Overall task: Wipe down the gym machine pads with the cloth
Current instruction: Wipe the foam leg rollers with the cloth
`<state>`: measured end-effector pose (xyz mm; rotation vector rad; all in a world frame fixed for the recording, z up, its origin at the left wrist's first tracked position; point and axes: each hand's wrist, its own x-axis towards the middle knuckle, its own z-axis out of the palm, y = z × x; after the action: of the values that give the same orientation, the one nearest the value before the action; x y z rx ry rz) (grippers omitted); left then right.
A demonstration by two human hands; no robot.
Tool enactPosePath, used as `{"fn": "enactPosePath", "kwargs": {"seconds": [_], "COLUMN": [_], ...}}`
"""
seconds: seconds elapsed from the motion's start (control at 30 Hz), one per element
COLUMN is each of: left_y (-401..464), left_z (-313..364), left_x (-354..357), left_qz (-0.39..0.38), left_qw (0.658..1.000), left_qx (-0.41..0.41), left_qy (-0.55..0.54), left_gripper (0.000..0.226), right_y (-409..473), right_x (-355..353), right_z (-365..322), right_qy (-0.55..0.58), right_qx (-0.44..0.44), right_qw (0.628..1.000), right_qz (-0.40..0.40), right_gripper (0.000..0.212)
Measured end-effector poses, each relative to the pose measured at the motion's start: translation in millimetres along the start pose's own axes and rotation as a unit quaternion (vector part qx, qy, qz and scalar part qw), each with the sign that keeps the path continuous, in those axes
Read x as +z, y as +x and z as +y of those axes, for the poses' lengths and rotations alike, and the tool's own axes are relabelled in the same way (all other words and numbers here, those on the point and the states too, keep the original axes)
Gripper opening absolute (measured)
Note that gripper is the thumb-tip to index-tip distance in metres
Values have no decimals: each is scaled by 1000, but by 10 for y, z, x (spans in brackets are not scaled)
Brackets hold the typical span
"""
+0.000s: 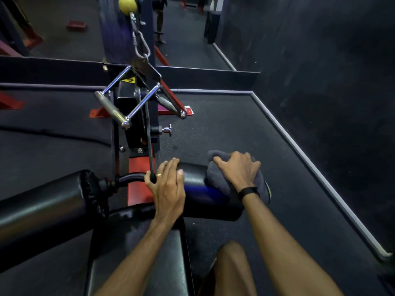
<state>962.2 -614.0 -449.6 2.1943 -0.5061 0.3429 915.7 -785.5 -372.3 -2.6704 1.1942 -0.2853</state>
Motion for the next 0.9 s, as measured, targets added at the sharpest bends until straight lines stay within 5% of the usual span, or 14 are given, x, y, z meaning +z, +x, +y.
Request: {"fn": "enactPosePath", "kwargs": {"seconds": [0.17, 0.33, 0.4, 0.5, 0.6, 0.7, 0.9], "left_y": [-222, -177, -30, 259, 333, 242, 110], "left_z": [-103, -129, -82, 102, 209, 156, 68], "left_x": [-96, -314, -353, -292, -84, 23, -38], "left_qz": [11, 103, 131, 50, -54, -56, -33], "left_qw": [994, 944, 948, 987, 992, 992, 998], "left_qx": [-23, -111, -126, -126, -103, -95, -53], "left_qy": [-108, -293, -260, -85, 55, 59, 26], "left_gripper": [50, 51, 55, 63, 63, 57, 63], "right_y": [-335, -705, -786, -776, -711, -616, -102], "right_x": [208, 393, 441, 465, 438, 318, 73], "right_z": [-740, -762, -501, -26, 402, 570, 364], "right_qy": [-14, 55, 70, 77, 86, 118, 183], "right_qx": [-99, -178, -248, -293, -228, -107, 118], "right_qw": [994, 967, 942, 920, 932, 959, 976], "right_qz": [50, 173, 214, 250, 268, 236, 28], "right_gripper": [55, 43, 40, 38, 31, 28, 38]}}
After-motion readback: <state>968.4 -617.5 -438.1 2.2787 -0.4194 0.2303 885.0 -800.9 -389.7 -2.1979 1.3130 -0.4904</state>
